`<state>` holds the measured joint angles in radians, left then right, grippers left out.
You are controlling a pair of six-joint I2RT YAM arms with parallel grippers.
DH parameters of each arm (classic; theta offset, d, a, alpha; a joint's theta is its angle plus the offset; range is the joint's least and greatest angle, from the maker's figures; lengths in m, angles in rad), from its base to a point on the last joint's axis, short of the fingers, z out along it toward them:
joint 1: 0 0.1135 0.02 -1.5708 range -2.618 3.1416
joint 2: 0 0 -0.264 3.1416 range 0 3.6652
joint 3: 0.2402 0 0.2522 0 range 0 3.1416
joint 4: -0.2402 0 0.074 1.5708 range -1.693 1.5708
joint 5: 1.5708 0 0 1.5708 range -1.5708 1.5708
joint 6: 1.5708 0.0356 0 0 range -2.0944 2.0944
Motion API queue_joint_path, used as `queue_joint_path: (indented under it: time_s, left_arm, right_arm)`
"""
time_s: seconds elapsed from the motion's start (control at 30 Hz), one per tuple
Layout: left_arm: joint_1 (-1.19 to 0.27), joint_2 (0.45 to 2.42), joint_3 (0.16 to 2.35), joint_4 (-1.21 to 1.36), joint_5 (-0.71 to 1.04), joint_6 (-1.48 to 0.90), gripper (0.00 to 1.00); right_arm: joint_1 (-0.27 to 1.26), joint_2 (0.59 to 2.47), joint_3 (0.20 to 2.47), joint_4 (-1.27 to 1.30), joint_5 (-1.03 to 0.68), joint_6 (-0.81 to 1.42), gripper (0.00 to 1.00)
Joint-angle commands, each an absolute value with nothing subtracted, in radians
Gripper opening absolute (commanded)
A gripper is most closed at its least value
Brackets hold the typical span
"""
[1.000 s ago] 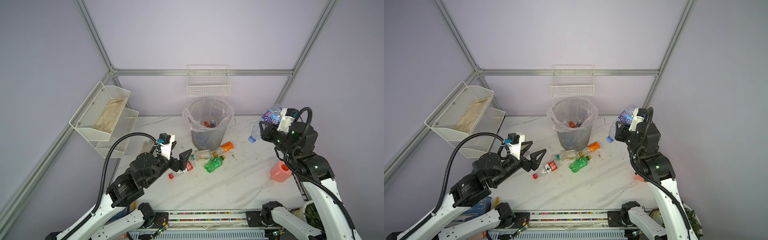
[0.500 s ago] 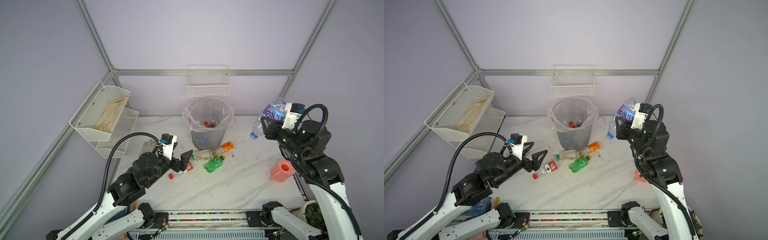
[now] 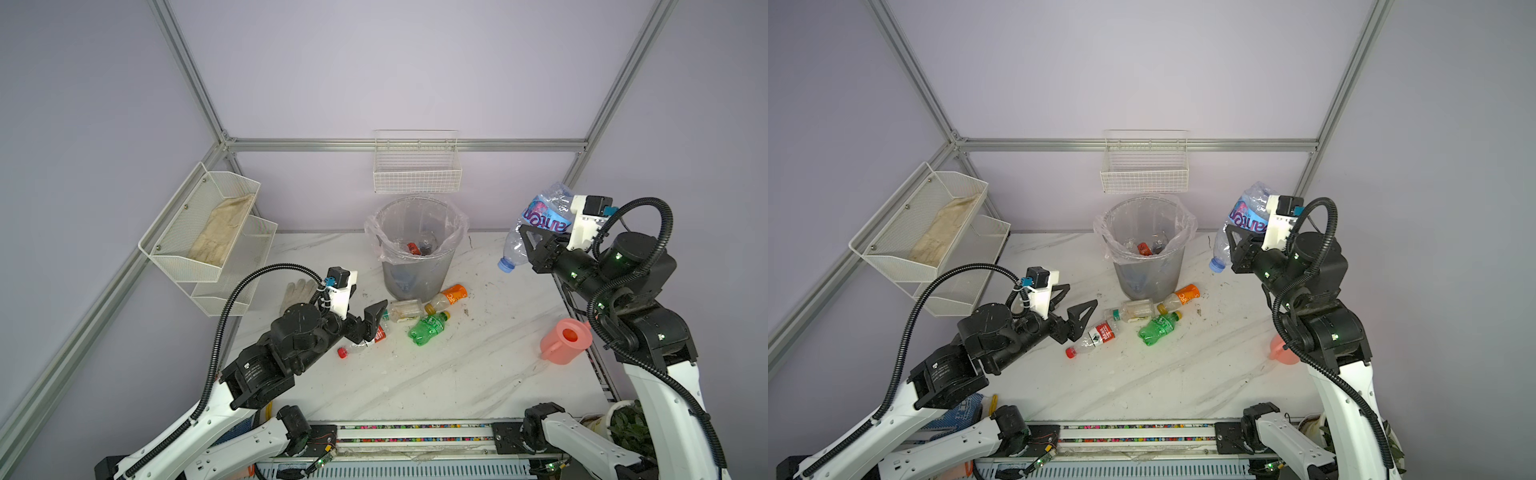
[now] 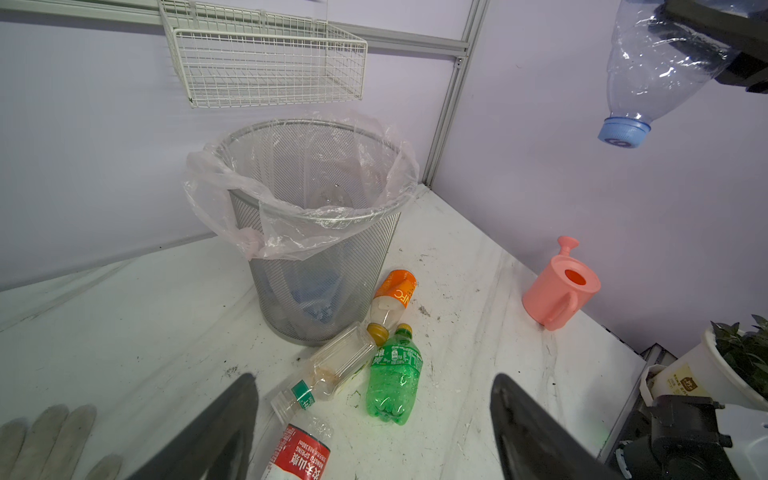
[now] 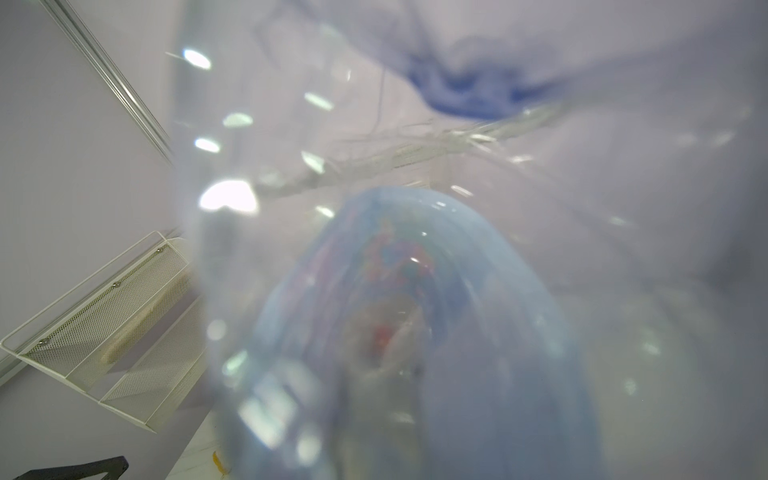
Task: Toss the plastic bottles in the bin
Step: 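Carry the Ganten bottle over the bin opening with the right gripper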
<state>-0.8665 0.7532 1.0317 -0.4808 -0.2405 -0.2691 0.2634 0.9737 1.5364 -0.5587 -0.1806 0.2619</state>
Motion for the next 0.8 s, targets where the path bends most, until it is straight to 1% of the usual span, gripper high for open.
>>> queue_joint_path:
  time_s: [0.0,0.37,0.73,0.77]
  left_arm:
    - [-0.873,0.751,1.035,-0.466,-0.255,-0.253,0.86]
    - [-0.875,0.777,1.057,-0.471,-0.256,-0.247,0.85]
    - [-0.880,0.785,1.066,-0.471,-0.265,-0.248,0.85]
    - [-0.879,0.785,1.067,-0.471,-0.266,-0.248,0.85]
  right_arm:
    - [0.261,0.987,1.570,-0.551,-0.198,0.242,0.24]
    - [0.262,1.019,1.614,-0.572,-0.199,0.235,0.22]
    - [0.273,1.031,1.591,-0.532,-0.230,0.252,0.19]
    - [0.275,1.032,1.589,-0.526,-0.235,0.254,0.17]
